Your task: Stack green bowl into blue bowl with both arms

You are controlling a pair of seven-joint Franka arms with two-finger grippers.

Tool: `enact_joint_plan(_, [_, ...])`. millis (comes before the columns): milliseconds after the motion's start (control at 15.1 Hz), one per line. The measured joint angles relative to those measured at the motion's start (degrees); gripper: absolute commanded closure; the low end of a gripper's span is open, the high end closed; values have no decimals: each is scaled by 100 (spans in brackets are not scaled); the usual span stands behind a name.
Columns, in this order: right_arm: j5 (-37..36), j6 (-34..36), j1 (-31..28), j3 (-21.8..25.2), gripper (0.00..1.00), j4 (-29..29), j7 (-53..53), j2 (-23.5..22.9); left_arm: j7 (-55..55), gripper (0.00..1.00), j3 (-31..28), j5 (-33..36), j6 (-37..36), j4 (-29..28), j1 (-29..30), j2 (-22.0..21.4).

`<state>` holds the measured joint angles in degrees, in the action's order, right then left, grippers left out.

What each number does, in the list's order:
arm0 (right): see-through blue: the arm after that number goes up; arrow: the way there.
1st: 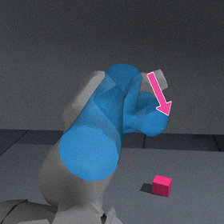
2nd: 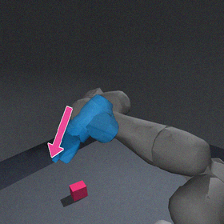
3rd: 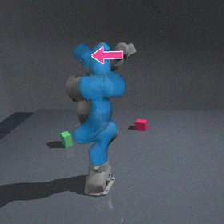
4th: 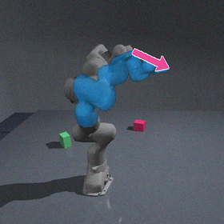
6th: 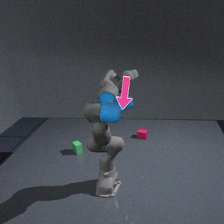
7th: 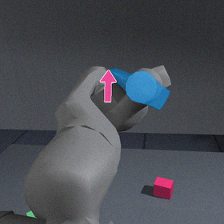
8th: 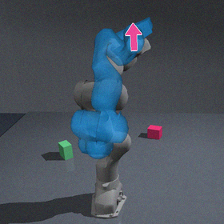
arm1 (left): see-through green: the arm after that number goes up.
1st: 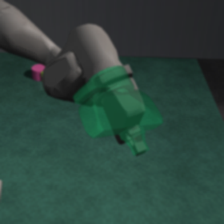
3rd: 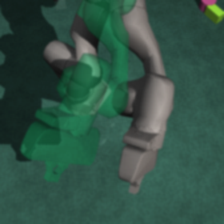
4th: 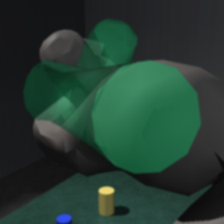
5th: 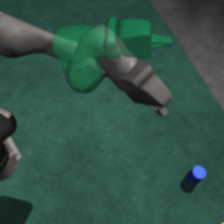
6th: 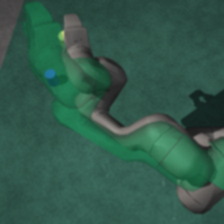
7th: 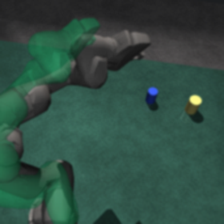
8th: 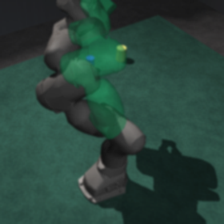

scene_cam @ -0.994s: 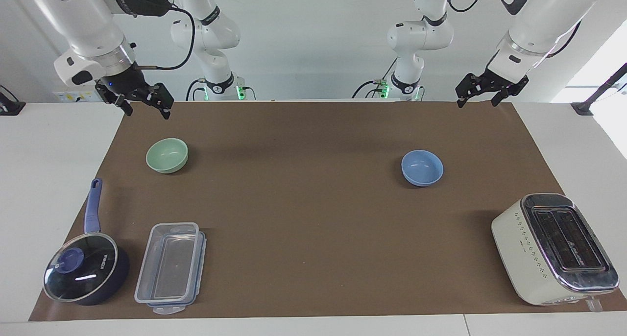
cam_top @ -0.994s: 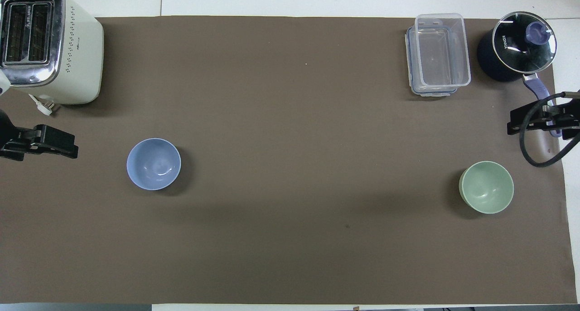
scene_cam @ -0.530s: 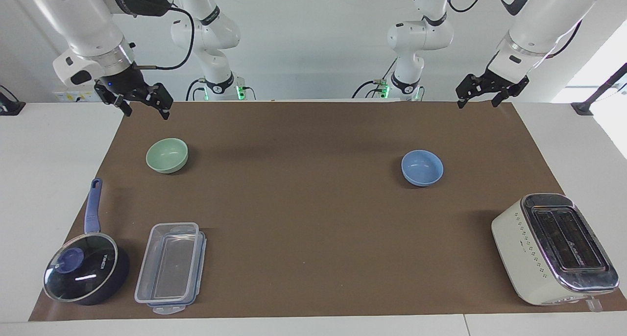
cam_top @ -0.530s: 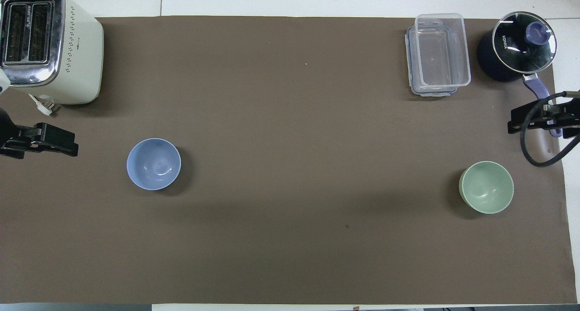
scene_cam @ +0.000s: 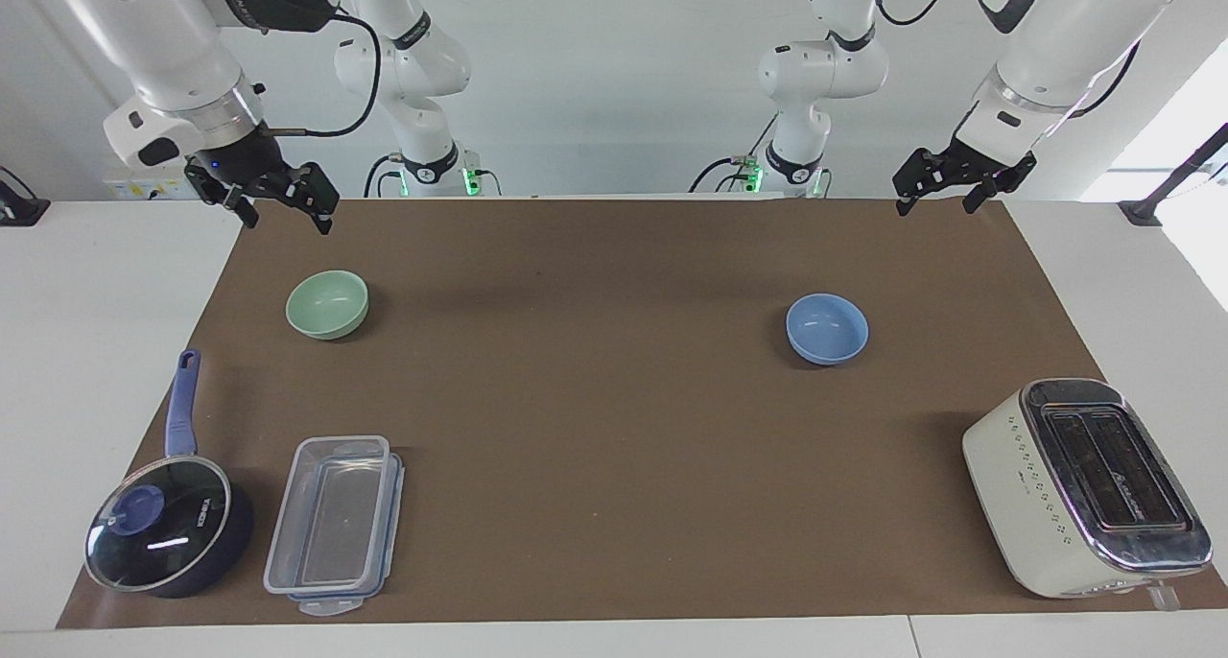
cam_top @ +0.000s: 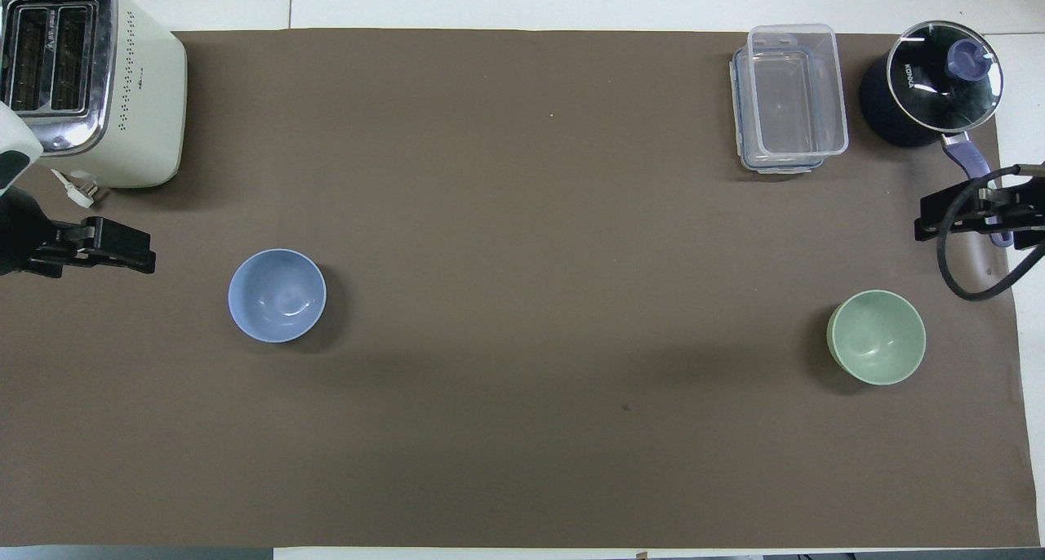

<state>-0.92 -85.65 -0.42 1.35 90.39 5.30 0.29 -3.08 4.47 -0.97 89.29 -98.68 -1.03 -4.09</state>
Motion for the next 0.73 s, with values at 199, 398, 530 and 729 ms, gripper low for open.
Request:
enact_joint_plan(199, [0,-22,-1,1,0,122,0,30,281,0,-2,0,629,-657,0,-25])
enact_joint_plan(398, [0,-319,-85,6,0,522,-34,180,502,0,-8,0,1310,-1326,2,-22])
enact_joint_plan(530, [0,-608,-303,13,0,1020,-318,379,582,0,-10,0,1854,-1773,3,21])
enact_joint_plan(729, [1,-1408,-822,40,0,2119,-965,819,631,6,-10,0,2527,-2226,2,235])
